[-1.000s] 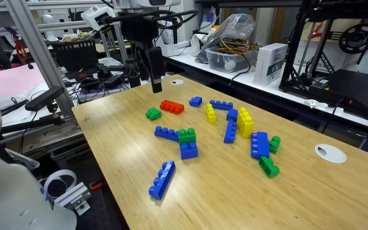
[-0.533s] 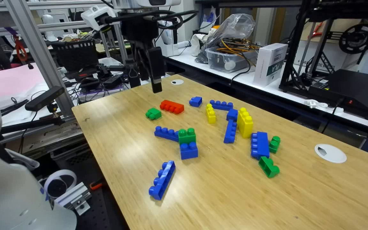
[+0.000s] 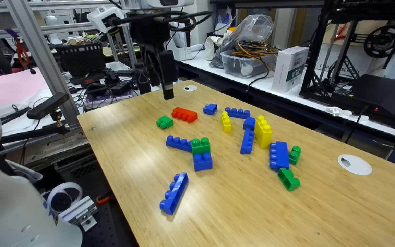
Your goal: Place the green block on the left side of the table on the stack
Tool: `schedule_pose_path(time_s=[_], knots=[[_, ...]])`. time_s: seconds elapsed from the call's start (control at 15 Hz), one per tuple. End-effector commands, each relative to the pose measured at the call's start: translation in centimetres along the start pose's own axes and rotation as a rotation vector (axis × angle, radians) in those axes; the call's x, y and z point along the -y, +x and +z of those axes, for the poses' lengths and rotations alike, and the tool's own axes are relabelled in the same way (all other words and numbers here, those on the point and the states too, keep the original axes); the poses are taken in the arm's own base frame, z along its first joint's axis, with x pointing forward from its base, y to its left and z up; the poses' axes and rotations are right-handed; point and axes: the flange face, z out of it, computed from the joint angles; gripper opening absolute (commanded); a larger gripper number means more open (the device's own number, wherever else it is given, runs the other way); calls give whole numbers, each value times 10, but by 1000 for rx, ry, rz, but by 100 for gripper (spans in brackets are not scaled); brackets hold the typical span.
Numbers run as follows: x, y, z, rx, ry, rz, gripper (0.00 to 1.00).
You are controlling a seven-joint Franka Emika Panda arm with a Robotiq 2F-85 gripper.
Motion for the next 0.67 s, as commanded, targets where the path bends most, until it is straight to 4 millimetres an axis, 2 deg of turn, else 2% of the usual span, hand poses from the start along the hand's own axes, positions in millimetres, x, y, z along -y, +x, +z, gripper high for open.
schedule_pose_path(time_s=[0.0, 0.27, 0.6], knots=[[6, 6, 7, 15, 24, -13, 100], [29, 18, 22, 14, 47, -48, 100], [70, 38, 44, -4, 53, -103, 100]])
